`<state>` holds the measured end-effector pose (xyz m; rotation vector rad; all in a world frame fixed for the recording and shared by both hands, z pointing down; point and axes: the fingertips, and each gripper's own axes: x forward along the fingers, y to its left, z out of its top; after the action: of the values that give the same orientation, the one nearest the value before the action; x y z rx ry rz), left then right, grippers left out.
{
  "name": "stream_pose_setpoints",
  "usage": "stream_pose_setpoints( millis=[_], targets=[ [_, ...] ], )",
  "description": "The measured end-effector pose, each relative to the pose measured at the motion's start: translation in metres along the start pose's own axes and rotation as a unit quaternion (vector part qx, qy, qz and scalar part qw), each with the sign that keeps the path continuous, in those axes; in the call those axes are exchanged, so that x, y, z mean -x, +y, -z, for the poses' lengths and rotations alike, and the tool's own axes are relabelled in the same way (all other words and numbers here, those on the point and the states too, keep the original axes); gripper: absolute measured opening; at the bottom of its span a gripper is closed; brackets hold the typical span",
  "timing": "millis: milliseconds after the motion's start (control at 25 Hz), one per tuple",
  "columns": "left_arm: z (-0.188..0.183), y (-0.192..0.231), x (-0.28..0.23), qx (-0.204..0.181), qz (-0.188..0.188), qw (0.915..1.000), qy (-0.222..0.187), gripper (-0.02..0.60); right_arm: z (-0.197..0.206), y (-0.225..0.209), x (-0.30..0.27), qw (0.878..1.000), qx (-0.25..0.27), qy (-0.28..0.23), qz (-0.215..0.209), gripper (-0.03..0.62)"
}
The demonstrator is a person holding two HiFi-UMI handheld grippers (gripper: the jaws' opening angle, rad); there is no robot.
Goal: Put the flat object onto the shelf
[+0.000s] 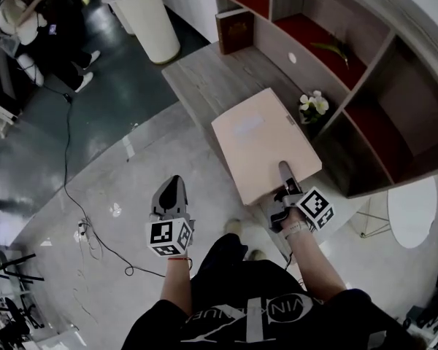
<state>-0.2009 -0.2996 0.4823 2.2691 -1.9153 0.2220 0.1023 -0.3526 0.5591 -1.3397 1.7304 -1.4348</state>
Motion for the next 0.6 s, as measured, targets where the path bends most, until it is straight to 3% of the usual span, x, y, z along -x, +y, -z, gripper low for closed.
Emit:
stream_pose_setpoints(
  millis=[440,600],
  targets=[
    [0.003,0.013,-0.006,0.009,-0.002,1.0000,0.001,0.007,0.007,-0.028,-0.024,0.991,-0.116,-0.011,0.058,0.298],
    [0.007,0.011,-0.008,0.013,0.003,0.9999,0.005,0.008,0.010,-0.033,-0.024,0.989,-0.129,-0.012,0.066,0.302]
  ],
)
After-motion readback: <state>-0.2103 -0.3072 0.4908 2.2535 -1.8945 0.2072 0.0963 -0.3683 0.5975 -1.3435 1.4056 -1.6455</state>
